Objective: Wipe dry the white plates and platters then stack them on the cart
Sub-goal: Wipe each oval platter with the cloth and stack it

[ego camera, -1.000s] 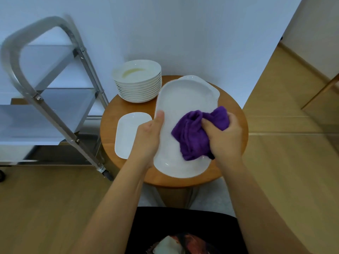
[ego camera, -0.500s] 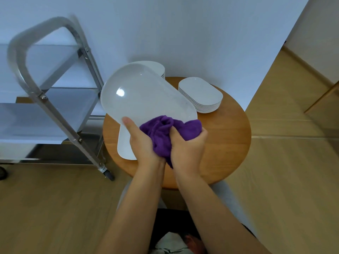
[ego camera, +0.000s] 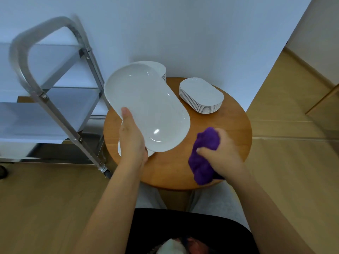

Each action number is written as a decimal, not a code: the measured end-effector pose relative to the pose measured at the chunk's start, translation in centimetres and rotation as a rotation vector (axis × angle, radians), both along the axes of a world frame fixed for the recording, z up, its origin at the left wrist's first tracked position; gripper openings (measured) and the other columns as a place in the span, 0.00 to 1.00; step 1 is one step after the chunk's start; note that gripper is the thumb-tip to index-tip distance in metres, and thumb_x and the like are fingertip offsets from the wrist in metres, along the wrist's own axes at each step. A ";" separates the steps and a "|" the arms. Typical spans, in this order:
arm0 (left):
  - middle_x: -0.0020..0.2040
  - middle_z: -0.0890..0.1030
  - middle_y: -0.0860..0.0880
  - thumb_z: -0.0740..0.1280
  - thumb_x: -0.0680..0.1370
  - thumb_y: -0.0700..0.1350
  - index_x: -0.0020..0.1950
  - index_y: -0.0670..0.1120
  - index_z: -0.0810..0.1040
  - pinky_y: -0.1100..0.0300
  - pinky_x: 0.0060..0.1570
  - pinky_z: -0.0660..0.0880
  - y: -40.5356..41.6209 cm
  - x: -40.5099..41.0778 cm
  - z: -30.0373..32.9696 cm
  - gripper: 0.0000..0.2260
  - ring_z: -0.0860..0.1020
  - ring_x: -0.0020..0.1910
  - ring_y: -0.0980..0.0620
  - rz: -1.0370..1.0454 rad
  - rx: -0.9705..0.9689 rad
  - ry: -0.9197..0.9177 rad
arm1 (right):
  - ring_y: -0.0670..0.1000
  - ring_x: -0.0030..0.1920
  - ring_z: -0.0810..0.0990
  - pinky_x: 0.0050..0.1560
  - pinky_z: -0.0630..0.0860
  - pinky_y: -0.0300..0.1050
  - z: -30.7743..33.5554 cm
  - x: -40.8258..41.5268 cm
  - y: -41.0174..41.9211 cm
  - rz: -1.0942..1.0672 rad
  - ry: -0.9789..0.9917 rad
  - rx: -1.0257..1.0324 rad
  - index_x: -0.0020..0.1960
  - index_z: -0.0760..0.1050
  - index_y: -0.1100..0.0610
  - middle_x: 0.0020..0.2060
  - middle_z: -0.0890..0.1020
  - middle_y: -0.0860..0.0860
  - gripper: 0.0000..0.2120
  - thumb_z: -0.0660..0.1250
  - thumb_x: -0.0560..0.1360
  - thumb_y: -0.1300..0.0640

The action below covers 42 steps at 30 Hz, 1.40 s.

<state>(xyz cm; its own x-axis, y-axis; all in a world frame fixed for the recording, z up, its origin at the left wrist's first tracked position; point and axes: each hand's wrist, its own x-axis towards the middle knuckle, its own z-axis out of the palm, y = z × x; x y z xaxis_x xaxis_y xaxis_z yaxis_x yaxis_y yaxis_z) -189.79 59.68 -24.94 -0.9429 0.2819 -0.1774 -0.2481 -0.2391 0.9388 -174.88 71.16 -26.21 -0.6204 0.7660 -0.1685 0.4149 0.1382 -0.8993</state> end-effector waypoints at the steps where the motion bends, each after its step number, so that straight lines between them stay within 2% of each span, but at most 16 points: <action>1: 0.37 0.82 0.63 0.53 0.80 0.60 0.45 0.62 0.72 0.63 0.34 0.78 -0.1 -0.2 -0.1 0.11 0.81 0.40 0.58 -0.011 -0.017 -0.001 | 0.42 0.43 0.75 0.36 0.73 0.36 0.1 0.4 0.2 -0.112 0.162 -0.027 0.59 0.65 0.45 0.45 0.73 0.39 0.25 0.73 0.69 0.60; 3: 0.35 0.82 0.63 0.53 0.80 0.60 0.45 0.61 0.72 0.63 0.32 0.77 -0.3 0.0 -0.3 0.10 0.81 0.38 0.58 -0.055 -0.062 -0.003 | 0.43 0.44 0.79 0.33 0.76 0.34 0.5 0.8 0.7 -0.164 0.444 -0.058 0.58 0.67 0.42 0.46 0.76 0.38 0.23 0.73 0.70 0.59; 5: 0.36 0.82 0.61 0.53 0.80 0.60 0.45 0.61 0.72 0.61 0.36 0.78 -0.1 0.9 -0.7 0.10 0.81 0.40 0.56 -0.118 -0.098 -0.010 | 0.38 0.46 0.79 0.34 0.77 0.33 0.9 0.1 0.8 -0.052 0.553 -0.076 0.56 0.66 0.37 0.48 0.76 0.36 0.24 0.73 0.71 0.59; 7: 0.42 0.81 0.59 0.52 0.79 0.62 0.46 0.61 0.71 0.60 0.39 0.78 0.2 2.0 -1.1 0.11 0.80 0.44 0.54 -0.177 -0.134 -0.004 | 0.38 0.47 0.78 0.35 0.76 0.31 0.8 -1.2 0.3 0.067 0.427 -0.043 0.56 0.63 0.35 0.48 0.73 0.32 0.26 0.73 0.71 0.56; 9: 0.41 0.80 0.60 0.52 0.78 0.62 0.45 0.60 0.71 0.64 0.34 0.76 0.4 2.7 -1.3 0.12 0.79 0.41 0.56 -0.185 -0.141 0.021 | 0.37 0.45 0.73 0.36 0.69 0.27 0.1 -2.2 0.1 0.096 0.241 0.089 0.59 0.59 0.38 0.46 0.68 0.31 0.27 0.73 0.72 0.54; 14: 0.37 0.80 0.60 0.54 0.79 0.61 0.44 0.60 0.72 0.63 0.35 0.75 -0.3 2.8 -1.9 0.11 0.79 0.41 0.57 -0.146 -0.138 -0.029 | 0.40 0.44 0.73 0.35 0.67 0.28 -0.7 -2.3 0.9 0.124 0.139 0.238 0.59 0.61 0.41 0.45 0.69 0.34 0.24 0.72 0.72 0.55; 17: 0.35 0.80 0.61 0.52 0.78 0.62 0.44 0.60 0.72 0.69 0.30 0.74 -0.8 2.8 -2.3 0.12 0.80 0.37 0.59 -0.161 -0.197 0.030 | 0.47 0.51 0.75 0.44 0.71 0.38 -1.6 -0.8 1.4 0.108 -0.103 0.384 0.67 0.64 0.47 0.55 0.74 0.44 0.27 0.70 0.72 0.58; 19: 0.39 0.80 0.60 0.52 0.79 0.61 0.44 0.59 0.72 0.66 0.33 0.75 -1.2 2.2 -2.4 0.13 0.79 0.40 0.58 -0.123 -0.184 -0.006 | 0.55 0.55 0.75 0.46 0.71 0.45 -1.9 0.8 2.1 -0.033 -0.303 0.582 0.72 0.61 0.50 0.62 0.72 0.52 0.31 0.67 0.72 0.61; 22: 0.42 0.80 0.59 0.53 0.79 0.60 0.45 0.59 0.72 0.59 0.39 0.77 -1.5 1.1 -2.5 0.11 0.79 0.44 0.54 -0.082 -0.175 -0.054 | 0.49 0.52 0.74 0.44 0.69 0.41 -1.3 2.1 2.3 -0.164 -0.080 0.473 0.71 0.62 0.48 0.62 0.72 0.51 0.32 0.69 0.71 0.63; 26: 0.43 0.79 0.57 0.55 0.79 0.61 0.44 0.58 0.71 0.54 0.43 0.77 -0.7 1.6 -2.5 0.11 0.78 0.44 0.52 -0.128 -0.207 -0.150 | 0.36 0.48 0.76 0.33 0.75 0.30 0.2 2.0 0.0 -0.003 0.355 0.069 0.56 0.66 0.38 0.52 0.74 0.38 0.28 0.75 0.67 0.63; 30: 0.43 0.76 0.58 0.55 0.78 0.63 0.44 0.58 0.69 0.51 0.50 0.75 -0.2 2.2 -2.6 0.11 0.76 0.44 0.52 -0.185 -0.254 -0.148 | 0.44 0.52 0.77 0.44 0.78 0.34 -0.1 2.2 -1.4 0.218 0.188 0.125 0.58 0.69 0.43 0.52 0.76 0.41 0.24 0.74 0.69 0.59; 35: 0.43 0.75 0.59 0.52 0.78 0.63 0.44 0.59 0.69 0.56 0.46 0.73 -0.5 2.8 -2.4 0.11 0.76 0.43 0.54 -0.354 -0.342 0.026 | 0.47 0.56 0.75 0.59 0.76 0.49 1.8 0.7 -1.3 -0.202 0.289 0.177 0.67 0.68 0.54 0.58 0.76 0.48 0.27 0.73 0.71 0.57; 37: 0.40 0.77 0.60 0.51 0.78 0.63 0.43 0.59 0.70 0.62 0.38 0.72 -0.3 3.7 -1.9 0.13 0.77 0.40 0.56 -0.435 -0.378 0.091 | 0.46 0.57 0.73 0.58 0.73 0.33 3.0 -0.8 -1.0 -0.284 0.351 0.334 0.68 0.66 0.56 0.60 0.75 0.50 0.27 0.72 0.72 0.55; 39: 0.33 0.78 0.60 0.51 0.78 0.63 0.40 0.59 0.71 0.69 0.27 0.71 -0.1 4.7 -1.5 0.14 0.78 0.34 0.59 -0.462 -0.410 0.129 | 0.42 0.53 0.71 0.47 0.62 0.14 3.5 -2.2 -1.4 -0.264 0.278 0.563 0.67 0.68 0.58 0.60 0.76 0.53 0.26 0.72 0.72 0.54; 41: 0.30 0.78 0.60 0.51 0.78 0.61 0.38 0.58 0.70 0.73 0.22 0.68 -0.1 5.2 -1.2 0.14 0.78 0.31 0.59 -0.435 -0.429 0.161 | 0.40 0.49 0.68 0.43 0.54 0.11 3.0 -2.9 -2.2 -0.206 0.246 0.630 0.66 0.69 0.60 0.59 0.77 0.55 0.26 0.73 0.72 0.55; 42: 0.32 0.78 0.59 0.51 0.79 0.61 0.39 0.58 0.70 0.73 0.23 0.69 -0.2 5.2 -1.2 0.14 0.78 0.33 0.58 -0.422 -0.431 0.178 | 0.40 0.49 0.68 0.42 0.56 0.11 2.6 -3.0 -2.6 -0.147 0.245 0.594 0.67 0.68 0.59 0.60 0.76 0.55 0.26 0.72 0.72 0.55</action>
